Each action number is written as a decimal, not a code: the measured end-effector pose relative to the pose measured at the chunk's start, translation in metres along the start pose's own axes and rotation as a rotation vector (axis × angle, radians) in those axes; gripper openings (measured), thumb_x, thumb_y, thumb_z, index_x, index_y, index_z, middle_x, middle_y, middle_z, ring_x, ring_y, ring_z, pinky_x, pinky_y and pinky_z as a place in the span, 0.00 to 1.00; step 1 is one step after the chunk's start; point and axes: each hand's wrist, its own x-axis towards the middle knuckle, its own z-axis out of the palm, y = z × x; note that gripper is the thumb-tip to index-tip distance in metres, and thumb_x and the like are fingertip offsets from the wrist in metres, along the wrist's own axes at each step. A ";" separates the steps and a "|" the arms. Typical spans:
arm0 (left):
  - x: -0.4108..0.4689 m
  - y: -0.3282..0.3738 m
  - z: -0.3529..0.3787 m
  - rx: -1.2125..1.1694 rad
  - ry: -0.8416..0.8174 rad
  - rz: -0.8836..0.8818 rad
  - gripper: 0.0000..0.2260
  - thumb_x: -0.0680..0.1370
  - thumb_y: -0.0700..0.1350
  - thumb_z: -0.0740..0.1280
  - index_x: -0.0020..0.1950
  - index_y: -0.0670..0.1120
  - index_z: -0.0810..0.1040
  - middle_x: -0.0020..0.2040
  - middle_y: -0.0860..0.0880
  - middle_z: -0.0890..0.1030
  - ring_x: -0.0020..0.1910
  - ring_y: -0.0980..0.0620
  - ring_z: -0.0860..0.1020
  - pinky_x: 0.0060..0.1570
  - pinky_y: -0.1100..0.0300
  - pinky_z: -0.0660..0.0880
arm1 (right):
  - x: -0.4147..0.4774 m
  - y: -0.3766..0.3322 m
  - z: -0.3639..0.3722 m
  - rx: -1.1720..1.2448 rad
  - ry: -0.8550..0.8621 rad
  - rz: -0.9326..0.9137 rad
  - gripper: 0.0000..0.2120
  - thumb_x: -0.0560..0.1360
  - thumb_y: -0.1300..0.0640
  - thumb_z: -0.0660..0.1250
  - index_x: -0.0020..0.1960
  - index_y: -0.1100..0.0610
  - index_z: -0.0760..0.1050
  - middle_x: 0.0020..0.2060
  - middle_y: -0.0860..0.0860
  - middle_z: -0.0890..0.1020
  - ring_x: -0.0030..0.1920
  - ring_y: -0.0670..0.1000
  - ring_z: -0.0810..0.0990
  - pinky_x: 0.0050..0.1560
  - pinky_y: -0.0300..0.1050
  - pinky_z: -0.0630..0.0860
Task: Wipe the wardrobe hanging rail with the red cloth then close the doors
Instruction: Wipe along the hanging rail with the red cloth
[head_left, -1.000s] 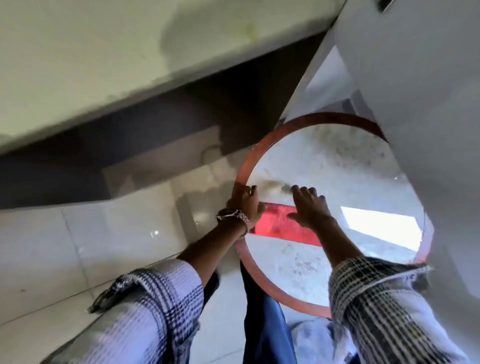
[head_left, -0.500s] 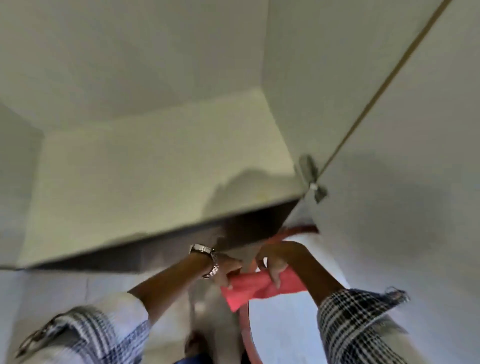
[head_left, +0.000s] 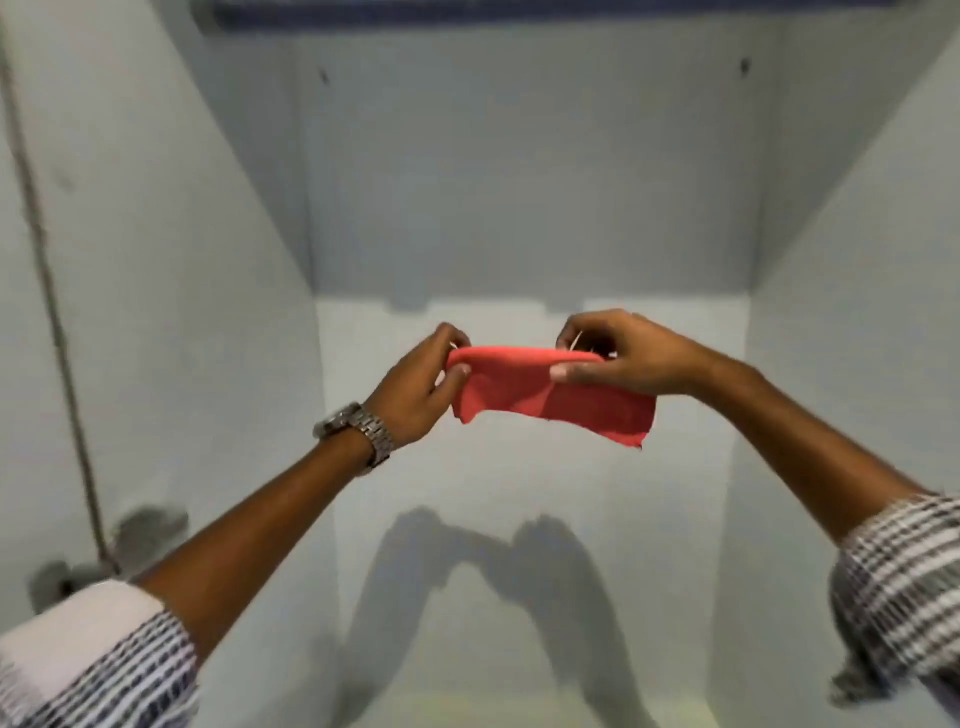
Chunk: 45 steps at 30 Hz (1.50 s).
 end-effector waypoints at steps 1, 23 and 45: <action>0.020 -0.001 -0.027 -0.027 0.148 0.014 0.05 0.83 0.40 0.63 0.59 0.45 0.72 0.51 0.49 0.79 0.45 0.51 0.78 0.48 0.52 0.77 | 0.026 -0.021 -0.022 -0.064 0.074 -0.068 0.12 0.74 0.43 0.74 0.51 0.49 0.79 0.41 0.45 0.83 0.38 0.45 0.80 0.41 0.43 0.78; 0.217 -0.031 -0.225 0.689 0.838 0.084 0.17 0.84 0.53 0.59 0.67 0.48 0.79 0.55 0.37 0.85 0.54 0.36 0.84 0.58 0.46 0.77 | 0.271 -0.189 -0.067 -0.951 0.906 -0.370 0.13 0.79 0.55 0.62 0.51 0.57 0.84 0.51 0.58 0.83 0.56 0.60 0.79 0.49 0.52 0.77; 0.279 -0.006 -0.099 0.797 0.954 0.375 0.38 0.83 0.65 0.54 0.81 0.37 0.56 0.80 0.37 0.61 0.82 0.40 0.56 0.81 0.43 0.54 | 0.242 -0.021 -0.150 -1.033 0.980 -0.227 0.27 0.85 0.40 0.49 0.81 0.48 0.60 0.74 0.58 0.71 0.74 0.69 0.67 0.74 0.73 0.55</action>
